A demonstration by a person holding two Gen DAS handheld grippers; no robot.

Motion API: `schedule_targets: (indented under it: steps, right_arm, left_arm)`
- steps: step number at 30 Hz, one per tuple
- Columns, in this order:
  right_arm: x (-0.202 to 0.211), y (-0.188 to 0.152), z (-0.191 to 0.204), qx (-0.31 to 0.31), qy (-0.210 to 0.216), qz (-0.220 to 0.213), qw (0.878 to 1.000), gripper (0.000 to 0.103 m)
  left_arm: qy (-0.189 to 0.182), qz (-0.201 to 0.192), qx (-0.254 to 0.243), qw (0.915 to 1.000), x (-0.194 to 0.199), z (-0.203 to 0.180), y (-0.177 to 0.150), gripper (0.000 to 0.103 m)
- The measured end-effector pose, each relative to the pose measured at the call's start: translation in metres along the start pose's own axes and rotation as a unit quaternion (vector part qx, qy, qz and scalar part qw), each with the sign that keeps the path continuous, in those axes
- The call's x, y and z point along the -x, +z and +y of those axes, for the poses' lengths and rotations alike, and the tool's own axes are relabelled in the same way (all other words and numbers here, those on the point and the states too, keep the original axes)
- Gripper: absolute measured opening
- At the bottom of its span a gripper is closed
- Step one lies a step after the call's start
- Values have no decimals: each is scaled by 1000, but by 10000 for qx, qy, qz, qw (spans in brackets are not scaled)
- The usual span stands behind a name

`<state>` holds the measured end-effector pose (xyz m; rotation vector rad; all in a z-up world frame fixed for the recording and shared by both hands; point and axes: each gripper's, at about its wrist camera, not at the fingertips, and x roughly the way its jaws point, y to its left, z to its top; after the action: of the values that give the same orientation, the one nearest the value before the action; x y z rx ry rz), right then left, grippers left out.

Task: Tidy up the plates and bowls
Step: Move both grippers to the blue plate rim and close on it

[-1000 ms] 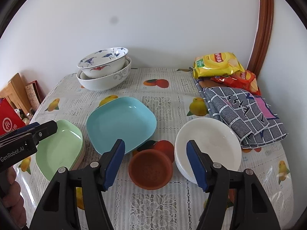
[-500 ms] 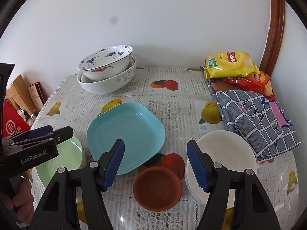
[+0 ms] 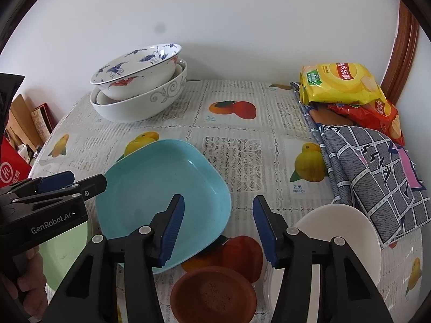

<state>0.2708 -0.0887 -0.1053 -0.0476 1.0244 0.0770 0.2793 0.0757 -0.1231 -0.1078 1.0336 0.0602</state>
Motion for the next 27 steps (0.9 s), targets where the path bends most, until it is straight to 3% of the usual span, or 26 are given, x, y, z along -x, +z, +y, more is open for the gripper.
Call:
schedule_targets:
  steps: [4,13,21,24,27]
  right_arm:
    - [-11,2,1,58,-78,41,9999,46]
    - [-28,8,0,50,-117,258,9996,37]
    - [-36,11,4,242,-425,279,9984,33]
    - [-38,12,2,309,-595,269,9974,24]
    - [-36,13,1,378,-658,267,9968,22]
  left_arm:
    - [141,50,-159,9998,-14,-8,2,61]
    - [-16,121,-253,9996,-29,-18,8,58]
    - [-176,303,-258,9991,-45,-23,5,29]
    - [-220,313,-279,9989,-47,-25,5,23]
    - [-251,295,-219,9990,-48,-24,6,21]
